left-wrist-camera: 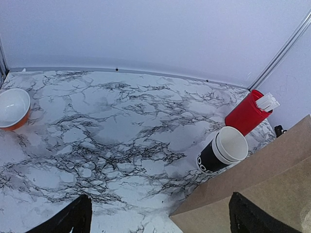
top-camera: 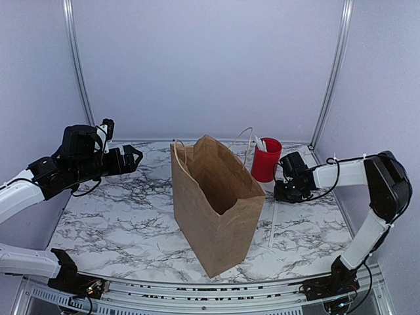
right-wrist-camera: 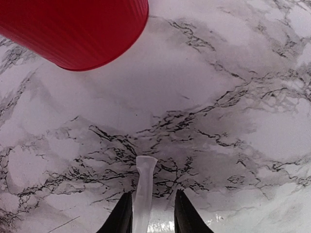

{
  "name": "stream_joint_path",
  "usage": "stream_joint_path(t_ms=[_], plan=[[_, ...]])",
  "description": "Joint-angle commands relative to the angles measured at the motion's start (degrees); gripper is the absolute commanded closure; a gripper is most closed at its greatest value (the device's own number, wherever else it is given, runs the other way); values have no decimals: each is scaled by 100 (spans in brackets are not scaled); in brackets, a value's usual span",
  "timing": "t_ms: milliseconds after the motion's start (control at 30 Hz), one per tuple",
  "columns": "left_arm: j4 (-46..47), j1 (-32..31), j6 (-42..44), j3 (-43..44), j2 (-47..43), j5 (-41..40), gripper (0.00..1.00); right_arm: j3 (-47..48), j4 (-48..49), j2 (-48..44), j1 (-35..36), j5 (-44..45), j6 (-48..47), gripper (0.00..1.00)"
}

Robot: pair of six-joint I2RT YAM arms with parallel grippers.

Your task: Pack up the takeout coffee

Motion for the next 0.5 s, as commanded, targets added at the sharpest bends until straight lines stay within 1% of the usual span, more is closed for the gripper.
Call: stream_joint_path(t_ms=[0,267,467], plan=[[-52,23,-28,137,-62,26,1,159,386,260,-112,-208,-75,69],[-58,22,-22,121,-71,27,1,496,336,729,-132,-51,-143,68],[-64,22,3,106,-89,3,1,779,-132,980,77,414,-189,71]])
